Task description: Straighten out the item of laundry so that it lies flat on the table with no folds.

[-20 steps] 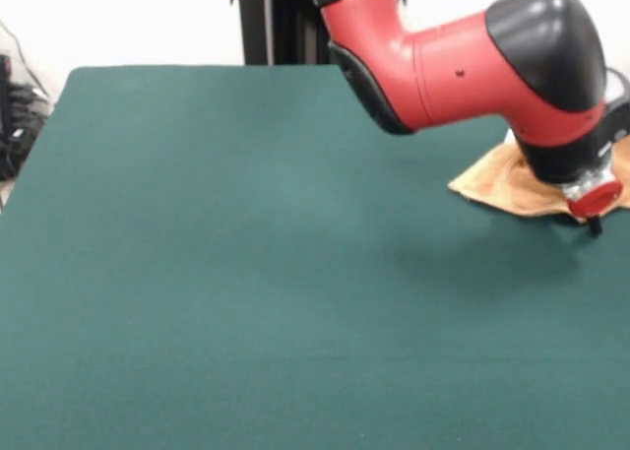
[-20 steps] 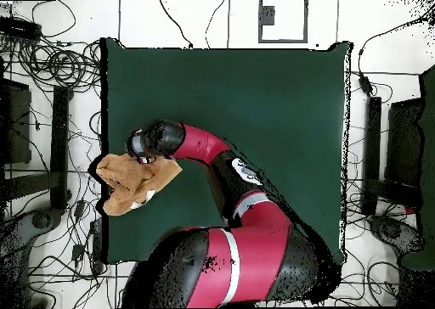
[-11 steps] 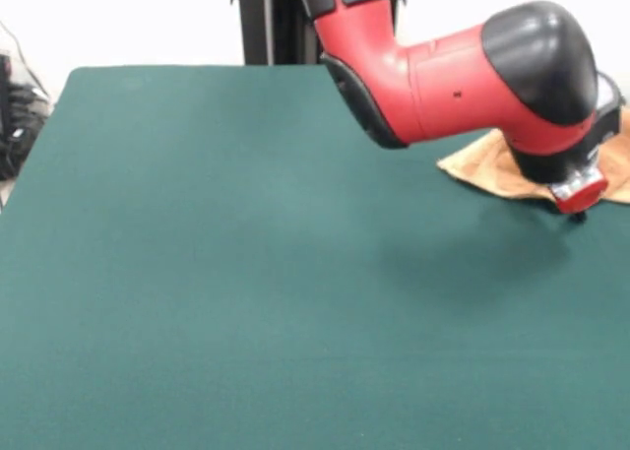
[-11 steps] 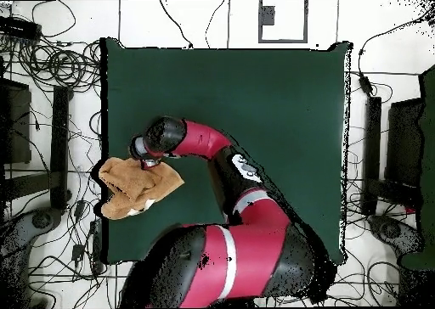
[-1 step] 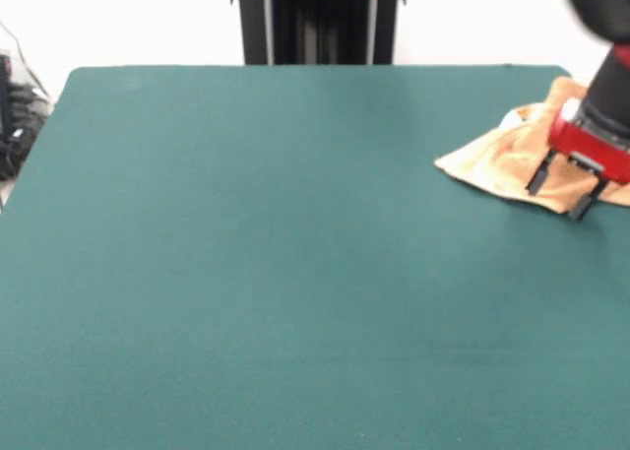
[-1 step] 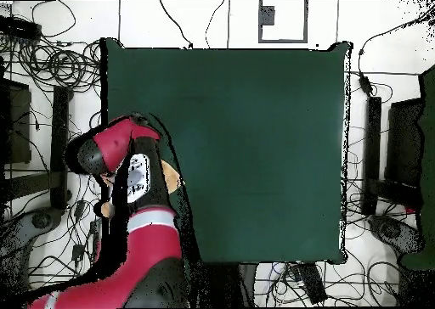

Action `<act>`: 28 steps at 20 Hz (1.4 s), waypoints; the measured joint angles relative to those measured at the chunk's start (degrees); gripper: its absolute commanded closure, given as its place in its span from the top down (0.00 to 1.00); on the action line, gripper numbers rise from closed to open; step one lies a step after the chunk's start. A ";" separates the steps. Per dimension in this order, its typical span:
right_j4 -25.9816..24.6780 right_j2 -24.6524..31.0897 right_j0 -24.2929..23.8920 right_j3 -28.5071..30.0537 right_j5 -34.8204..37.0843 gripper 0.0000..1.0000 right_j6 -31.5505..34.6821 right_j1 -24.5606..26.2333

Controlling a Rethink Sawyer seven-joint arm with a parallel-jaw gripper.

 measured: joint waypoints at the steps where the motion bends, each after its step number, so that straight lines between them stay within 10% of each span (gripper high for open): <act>1: -1.53 -0.94 1.21 -0.67 0.05 1.00 0.00 0.03; 14: -5.61 -4.81 -3.87 -5.73 0.19 1.00 0.00 1.18; 28: 12.83 8.26 -28.57 1.80 0.16 1.00 0.00 0.63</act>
